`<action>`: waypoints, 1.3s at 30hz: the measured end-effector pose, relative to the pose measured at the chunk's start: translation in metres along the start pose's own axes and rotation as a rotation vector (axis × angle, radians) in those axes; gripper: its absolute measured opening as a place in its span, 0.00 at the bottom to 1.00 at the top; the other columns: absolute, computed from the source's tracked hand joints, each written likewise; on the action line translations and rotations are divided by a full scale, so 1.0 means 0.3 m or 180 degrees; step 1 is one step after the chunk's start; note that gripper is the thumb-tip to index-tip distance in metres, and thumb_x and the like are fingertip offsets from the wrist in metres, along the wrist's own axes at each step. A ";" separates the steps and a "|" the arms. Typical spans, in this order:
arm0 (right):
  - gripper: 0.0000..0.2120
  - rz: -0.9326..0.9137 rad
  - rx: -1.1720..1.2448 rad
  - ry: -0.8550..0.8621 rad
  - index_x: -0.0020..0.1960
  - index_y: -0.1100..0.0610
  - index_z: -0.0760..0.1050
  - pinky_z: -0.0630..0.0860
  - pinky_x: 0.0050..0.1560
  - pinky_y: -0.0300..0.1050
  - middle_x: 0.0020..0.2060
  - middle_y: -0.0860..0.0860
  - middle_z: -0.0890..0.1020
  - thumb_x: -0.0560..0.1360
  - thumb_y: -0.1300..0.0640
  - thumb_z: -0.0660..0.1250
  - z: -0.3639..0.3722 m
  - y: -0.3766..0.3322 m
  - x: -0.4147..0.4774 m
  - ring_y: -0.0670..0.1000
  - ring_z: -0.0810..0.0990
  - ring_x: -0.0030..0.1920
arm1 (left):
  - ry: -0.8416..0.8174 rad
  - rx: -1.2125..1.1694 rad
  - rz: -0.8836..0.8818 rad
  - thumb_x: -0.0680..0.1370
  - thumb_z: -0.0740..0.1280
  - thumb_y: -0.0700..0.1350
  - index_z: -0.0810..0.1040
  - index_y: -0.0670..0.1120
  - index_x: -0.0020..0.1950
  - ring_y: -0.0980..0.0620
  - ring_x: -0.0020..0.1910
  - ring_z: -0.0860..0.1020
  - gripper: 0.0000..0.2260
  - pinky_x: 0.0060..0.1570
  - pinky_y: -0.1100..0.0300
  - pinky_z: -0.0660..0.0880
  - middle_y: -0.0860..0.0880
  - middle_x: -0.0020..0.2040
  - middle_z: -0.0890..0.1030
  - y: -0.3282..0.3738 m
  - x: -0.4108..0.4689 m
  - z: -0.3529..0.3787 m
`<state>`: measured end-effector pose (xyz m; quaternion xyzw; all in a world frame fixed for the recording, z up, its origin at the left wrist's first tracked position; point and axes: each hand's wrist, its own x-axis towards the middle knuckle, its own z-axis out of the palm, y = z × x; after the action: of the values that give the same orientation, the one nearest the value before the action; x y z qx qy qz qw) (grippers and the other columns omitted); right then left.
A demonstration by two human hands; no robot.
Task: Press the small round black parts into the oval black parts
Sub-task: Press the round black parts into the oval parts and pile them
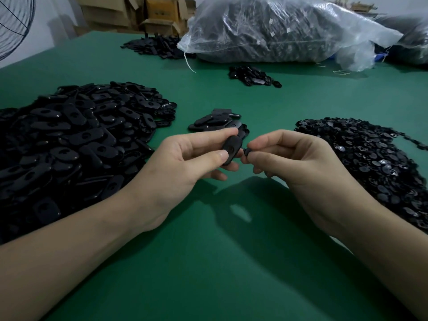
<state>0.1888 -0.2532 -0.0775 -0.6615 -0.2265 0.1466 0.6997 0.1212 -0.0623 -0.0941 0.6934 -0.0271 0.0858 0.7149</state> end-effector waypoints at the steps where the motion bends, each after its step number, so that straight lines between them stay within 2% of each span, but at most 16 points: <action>1: 0.05 -0.0048 -0.0070 0.0021 0.46 0.58 0.84 0.75 0.38 0.32 0.41 0.54 0.88 0.70 0.65 0.75 -0.002 -0.001 -0.001 0.45 0.82 0.36 | 0.0041 0.0056 0.0035 0.81 0.66 0.32 0.81 0.46 0.66 0.54 0.48 0.86 0.16 0.45 0.66 0.80 0.50 0.53 0.88 -0.002 0.000 0.003; 4: 0.05 -0.0160 -0.0203 0.0076 0.46 0.58 0.85 0.75 0.38 0.32 0.40 0.54 0.88 0.72 0.65 0.75 -0.005 -0.005 -0.004 0.45 0.82 0.36 | 0.0135 0.0110 0.0089 0.80 0.67 0.32 0.81 0.45 0.64 0.52 0.49 0.87 0.15 0.45 0.66 0.80 0.50 0.51 0.88 -0.004 -0.001 0.012; 8: 0.06 -0.0229 -0.0282 0.0080 0.46 0.57 0.85 0.75 0.39 0.31 0.39 0.53 0.87 0.73 0.66 0.74 -0.001 -0.006 -0.005 0.45 0.82 0.37 | 0.0337 -0.0112 0.0028 0.77 0.71 0.34 0.81 0.41 0.56 0.49 0.47 0.88 0.08 0.44 0.64 0.81 0.46 0.48 0.88 -0.002 -0.001 0.012; 11: 0.06 -0.0224 -0.0313 0.0083 0.45 0.56 0.86 0.76 0.41 0.32 0.39 0.53 0.87 0.73 0.66 0.75 0.002 -0.003 -0.006 0.45 0.82 0.37 | 0.0434 -0.0080 0.0056 0.76 0.73 0.35 0.83 0.42 0.53 0.49 0.46 0.88 0.08 0.44 0.65 0.81 0.45 0.46 0.88 -0.004 -0.002 0.013; 17: 0.05 -0.0184 -0.0388 0.0192 0.45 0.56 0.85 0.79 0.44 0.36 0.38 0.54 0.87 0.71 0.64 0.77 -0.003 0.007 -0.007 0.47 0.83 0.38 | 0.0453 0.0200 0.0169 0.74 0.75 0.34 0.87 0.47 0.53 0.52 0.47 0.87 0.11 0.47 0.68 0.79 0.49 0.46 0.88 -0.004 -0.007 0.016; 26: 0.07 -0.0157 -0.0597 0.0269 0.44 0.55 0.83 0.78 0.42 0.37 0.36 0.53 0.86 0.69 0.60 0.80 -0.008 0.015 -0.007 0.47 0.82 0.37 | 0.0455 0.0590 0.0417 0.74 0.77 0.36 0.88 0.51 0.52 0.53 0.47 0.87 0.12 0.50 0.67 0.79 0.51 0.47 0.88 -0.010 -0.007 0.018; 30: 0.07 -0.0207 -0.0748 0.0274 0.43 0.55 0.83 0.75 0.40 0.39 0.35 0.53 0.86 0.70 0.59 0.80 -0.007 0.022 -0.008 0.48 0.79 0.36 | 0.0503 0.0830 0.0463 0.74 0.78 0.37 0.88 0.52 0.52 0.57 0.43 0.85 0.12 0.47 0.69 0.78 0.54 0.45 0.88 -0.010 -0.009 0.017; 32: 0.07 -0.0253 -0.0795 0.0252 0.43 0.54 0.83 0.73 0.37 0.36 0.35 0.53 0.86 0.70 0.58 0.80 -0.005 0.024 -0.010 0.47 0.77 0.34 | 0.0514 0.0960 0.0480 0.74 0.78 0.38 0.88 0.52 0.52 0.57 0.42 0.85 0.11 0.45 0.65 0.81 0.54 0.44 0.88 -0.011 -0.012 0.020; 34: 0.06 -0.0307 -0.0843 0.0232 0.43 0.55 0.83 0.72 0.36 0.35 0.34 0.53 0.85 0.70 0.59 0.80 -0.002 0.025 -0.013 0.46 0.76 0.34 | 0.0513 0.1047 0.0484 0.74 0.78 0.38 0.88 0.53 0.52 0.56 0.42 0.85 0.11 0.48 0.58 0.83 0.54 0.44 0.88 -0.009 -0.015 0.024; 39: 0.07 -0.0508 -0.1083 0.0310 0.41 0.54 0.82 0.71 0.35 0.32 0.34 0.51 0.85 0.71 0.60 0.80 0.006 0.026 -0.017 0.45 0.76 0.33 | 0.0406 0.1063 0.0483 0.75 0.78 0.39 0.88 0.53 0.53 0.56 0.45 0.86 0.11 0.51 0.56 0.83 0.55 0.45 0.88 -0.004 -0.017 0.024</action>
<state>0.1841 -0.2536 -0.0858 -0.7566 -0.2656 0.0180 0.5973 0.1171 -0.0699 -0.0957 0.7915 -0.0193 0.1866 0.5816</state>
